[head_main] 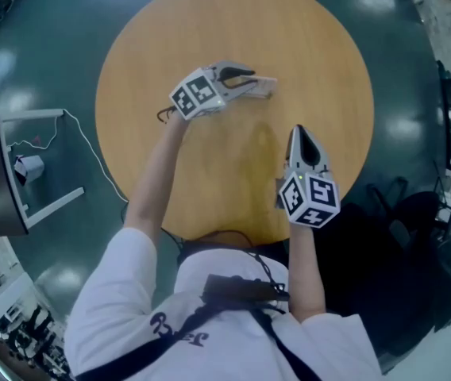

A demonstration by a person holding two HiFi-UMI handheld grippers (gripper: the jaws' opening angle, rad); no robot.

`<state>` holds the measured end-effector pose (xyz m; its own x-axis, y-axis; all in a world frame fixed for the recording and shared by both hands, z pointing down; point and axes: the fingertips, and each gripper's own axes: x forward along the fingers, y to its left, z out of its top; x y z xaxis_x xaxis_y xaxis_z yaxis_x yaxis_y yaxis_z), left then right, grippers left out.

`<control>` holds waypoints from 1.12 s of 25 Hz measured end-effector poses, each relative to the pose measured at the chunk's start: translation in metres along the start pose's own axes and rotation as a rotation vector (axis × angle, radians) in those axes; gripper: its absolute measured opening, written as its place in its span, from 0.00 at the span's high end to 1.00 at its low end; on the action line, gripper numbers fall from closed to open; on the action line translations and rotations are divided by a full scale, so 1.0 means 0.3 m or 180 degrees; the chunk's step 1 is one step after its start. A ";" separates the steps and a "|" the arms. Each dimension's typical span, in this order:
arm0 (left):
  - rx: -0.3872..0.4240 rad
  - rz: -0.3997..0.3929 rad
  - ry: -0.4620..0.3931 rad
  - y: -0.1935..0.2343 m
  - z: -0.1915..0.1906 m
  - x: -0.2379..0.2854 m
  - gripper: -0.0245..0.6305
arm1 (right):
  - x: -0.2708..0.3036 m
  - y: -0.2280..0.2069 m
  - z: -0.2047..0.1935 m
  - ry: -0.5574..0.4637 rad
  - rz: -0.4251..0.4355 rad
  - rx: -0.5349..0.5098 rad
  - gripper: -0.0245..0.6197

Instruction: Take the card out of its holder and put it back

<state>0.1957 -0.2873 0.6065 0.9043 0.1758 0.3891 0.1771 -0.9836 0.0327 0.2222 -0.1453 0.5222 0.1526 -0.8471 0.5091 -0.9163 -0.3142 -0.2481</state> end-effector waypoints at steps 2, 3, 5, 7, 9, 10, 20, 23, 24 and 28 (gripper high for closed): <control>-0.0051 0.0164 -0.0018 0.001 -0.006 -0.036 0.77 | -0.036 0.010 -0.011 -0.0004 0.0001 -0.0061 0.93; -0.0080 0.0247 -0.0040 -0.001 -0.007 -0.059 0.76 | -0.054 0.019 -0.018 -0.0010 0.0002 -0.0091 0.93; -0.0156 0.0434 -0.0153 0.004 0.001 -0.121 0.76 | -0.085 0.048 -0.028 -0.0022 0.0008 -0.0156 0.93; -0.0252 0.0629 -0.0317 0.008 0.018 -0.192 0.76 | -0.113 0.083 -0.037 -0.0030 0.0029 -0.0224 0.93; -0.0297 0.0803 -0.0510 -0.011 0.056 -0.256 0.76 | -0.147 0.112 -0.047 -0.0041 0.0052 -0.0294 0.93; -0.0291 0.0885 -0.0601 -0.029 0.080 -0.285 0.76 | -0.168 0.124 -0.052 -0.0054 0.0058 -0.0328 0.93; -0.0536 0.1741 -0.1107 -0.260 0.227 -0.505 0.79 | -0.312 0.243 -0.085 -0.0280 0.0248 -0.0534 0.93; -0.0614 0.2033 -0.1122 -0.357 0.263 -0.558 0.95 | -0.341 0.277 -0.055 -0.0454 0.0426 -0.0584 0.93; -0.0660 0.2137 -0.1127 -0.400 0.271 -0.576 0.95 | -0.366 0.286 -0.046 -0.0519 0.0491 -0.0606 0.93; -0.0782 0.2561 -0.1207 -0.603 0.299 -0.641 0.95 | -0.515 0.269 -0.044 -0.0726 0.0650 -0.0643 0.93</control>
<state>0.0247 -0.1397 0.4430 0.7935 -0.6063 0.0532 -0.6084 -0.7880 0.0944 0.1198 -0.0341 0.4344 0.0167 -0.9645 0.2634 -0.9876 -0.0571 -0.1463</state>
